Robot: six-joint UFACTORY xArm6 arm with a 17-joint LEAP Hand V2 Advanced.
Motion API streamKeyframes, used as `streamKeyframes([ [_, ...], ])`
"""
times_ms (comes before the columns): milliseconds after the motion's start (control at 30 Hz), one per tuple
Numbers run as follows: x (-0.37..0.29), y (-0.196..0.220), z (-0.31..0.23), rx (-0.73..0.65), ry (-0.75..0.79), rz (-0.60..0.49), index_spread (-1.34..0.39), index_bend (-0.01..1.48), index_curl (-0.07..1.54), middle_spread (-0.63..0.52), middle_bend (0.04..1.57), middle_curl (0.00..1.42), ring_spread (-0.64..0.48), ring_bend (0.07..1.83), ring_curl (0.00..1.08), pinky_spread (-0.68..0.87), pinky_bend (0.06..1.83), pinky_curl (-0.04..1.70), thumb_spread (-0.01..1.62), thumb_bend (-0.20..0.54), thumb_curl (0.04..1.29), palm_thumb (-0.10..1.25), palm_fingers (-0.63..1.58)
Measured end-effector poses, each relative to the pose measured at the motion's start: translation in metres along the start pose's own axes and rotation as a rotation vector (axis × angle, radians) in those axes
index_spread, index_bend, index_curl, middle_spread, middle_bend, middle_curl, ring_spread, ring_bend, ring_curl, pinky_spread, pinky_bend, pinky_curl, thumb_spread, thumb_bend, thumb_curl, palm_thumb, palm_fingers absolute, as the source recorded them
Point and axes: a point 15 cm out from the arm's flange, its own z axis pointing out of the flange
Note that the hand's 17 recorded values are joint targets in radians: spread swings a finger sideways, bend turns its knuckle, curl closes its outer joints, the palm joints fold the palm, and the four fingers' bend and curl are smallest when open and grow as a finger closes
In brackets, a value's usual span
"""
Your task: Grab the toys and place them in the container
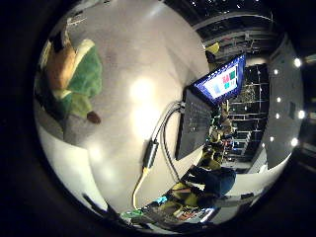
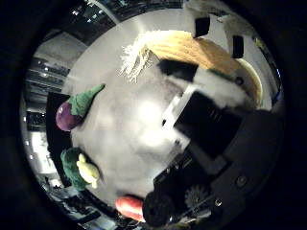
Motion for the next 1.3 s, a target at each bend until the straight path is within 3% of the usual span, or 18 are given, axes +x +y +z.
streamKeyframes([
  [133,0.007,0.005,-0.003,-0.019,0.024,-0.023,-0.43,0.66,0.58,-0.26,0.92,0.58,-0.29,1.04,0.46,-0.43,0.95,0.34,0.91,-0.020,0.37,0.85,1.45],
  [233,0.012,0.010,-0.005,-0.035,0.029,-0.030,-0.36,0.85,0.65,-0.22,1.01,0.61,-0.26,1.15,0.50,-0.39,1.08,0.41,0.90,-0.025,0.37,0.86,1.42],
  [433,0.016,0.022,-0.013,-0.081,0.021,-0.039,-0.28,1.03,0.71,-0.16,1.18,0.66,-0.21,1.32,0.57,-0.28,1.28,0.53,0.90,-0.024,0.39,0.86,1.30],
  [633,0.029,0.032,-0.059,-0.109,0.008,-0.023,-0.24,1.13,0.71,-0.13,1.27,0.67,-0.19,1.40,0.59,-0.21,1.34,0.63,0.92,-0.024,0.40,0.88,1.23],
  [967,0.001,0.021,-0.186,-0.015,-0.136,-0.043,-0.21,1.18,0.69,-0.12,1.33,0.65,-0.18,1.45,0.59,-0.18,1.30,0.76,0.96,-0.026,0.42,0.87,1.19],
  [1300,0.000,0.012,-0.150,0.000,-0.150,-0.017,-0.22,1.18,0.68,-0.12,1.34,0.63,-0.18,1.46,0.59,-0.18,1.25,0.87,0.98,-0.023,0.41,0.84,1.18],
])
